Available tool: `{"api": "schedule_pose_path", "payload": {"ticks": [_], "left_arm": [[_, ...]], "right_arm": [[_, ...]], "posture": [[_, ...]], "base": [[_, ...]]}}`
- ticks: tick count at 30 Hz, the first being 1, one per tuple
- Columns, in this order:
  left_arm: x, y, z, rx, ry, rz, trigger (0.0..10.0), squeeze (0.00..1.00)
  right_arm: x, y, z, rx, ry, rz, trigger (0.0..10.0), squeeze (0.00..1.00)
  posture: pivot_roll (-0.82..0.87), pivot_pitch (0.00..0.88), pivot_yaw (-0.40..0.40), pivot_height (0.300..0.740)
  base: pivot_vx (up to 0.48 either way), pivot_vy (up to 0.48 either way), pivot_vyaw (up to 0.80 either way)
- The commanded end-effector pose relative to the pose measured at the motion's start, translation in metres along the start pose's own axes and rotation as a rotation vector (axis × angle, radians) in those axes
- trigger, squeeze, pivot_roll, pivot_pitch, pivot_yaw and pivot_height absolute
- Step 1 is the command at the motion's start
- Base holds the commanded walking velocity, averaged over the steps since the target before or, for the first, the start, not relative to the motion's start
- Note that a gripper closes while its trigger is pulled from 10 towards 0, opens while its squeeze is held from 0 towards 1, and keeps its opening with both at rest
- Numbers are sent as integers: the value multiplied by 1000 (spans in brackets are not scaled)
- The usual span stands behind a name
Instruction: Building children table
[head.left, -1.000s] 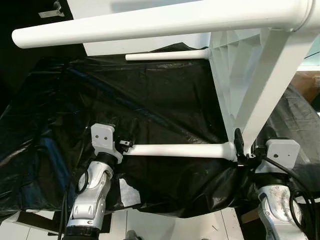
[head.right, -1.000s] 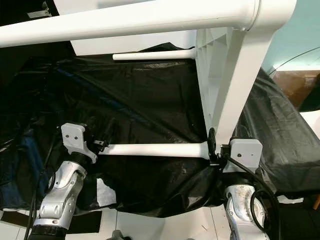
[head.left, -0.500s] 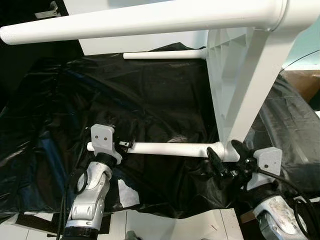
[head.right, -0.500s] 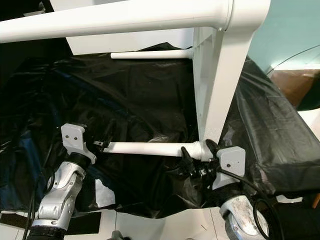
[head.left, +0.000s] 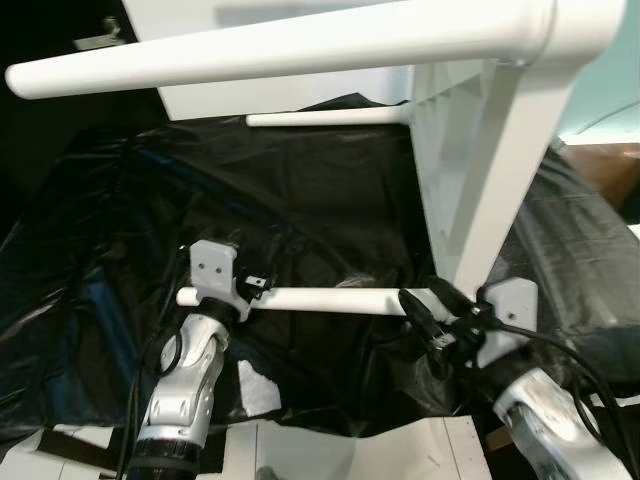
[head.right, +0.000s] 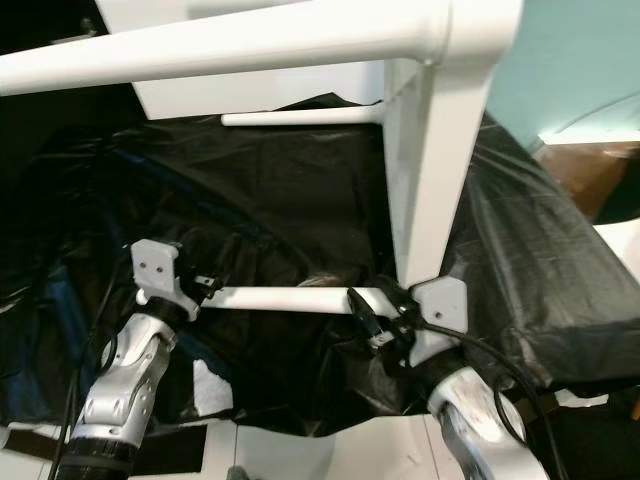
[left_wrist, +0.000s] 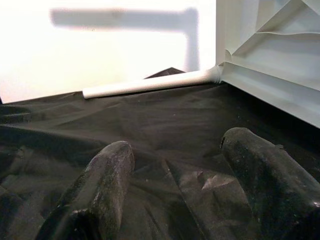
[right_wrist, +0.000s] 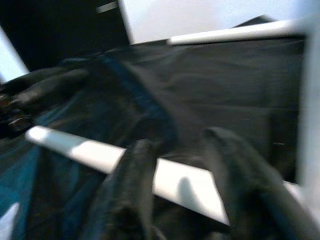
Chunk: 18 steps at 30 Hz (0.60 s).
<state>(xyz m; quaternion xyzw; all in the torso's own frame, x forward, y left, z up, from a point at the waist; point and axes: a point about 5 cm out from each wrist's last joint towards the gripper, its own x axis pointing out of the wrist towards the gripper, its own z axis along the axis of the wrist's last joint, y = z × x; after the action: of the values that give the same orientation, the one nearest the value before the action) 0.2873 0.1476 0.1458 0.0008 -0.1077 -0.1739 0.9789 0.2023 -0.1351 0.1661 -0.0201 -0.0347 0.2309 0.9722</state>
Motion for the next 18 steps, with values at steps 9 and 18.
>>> {"api": "schedule_pose_path", "payload": {"ticks": [9,18], "left_arm": [[-6,1,-3,14,7,24,10000,0],[-8,1,-5,12,9,36,10000,0]], "right_arm": [[21,-6,-9,12,39,97,10000,0],[50,-33,-8,-104,-1,-96,10000,0]], "posture": [[-15,35,3,740],[-1,38,1,740]], "base": [[0,0,0],[0,0,0]]}}
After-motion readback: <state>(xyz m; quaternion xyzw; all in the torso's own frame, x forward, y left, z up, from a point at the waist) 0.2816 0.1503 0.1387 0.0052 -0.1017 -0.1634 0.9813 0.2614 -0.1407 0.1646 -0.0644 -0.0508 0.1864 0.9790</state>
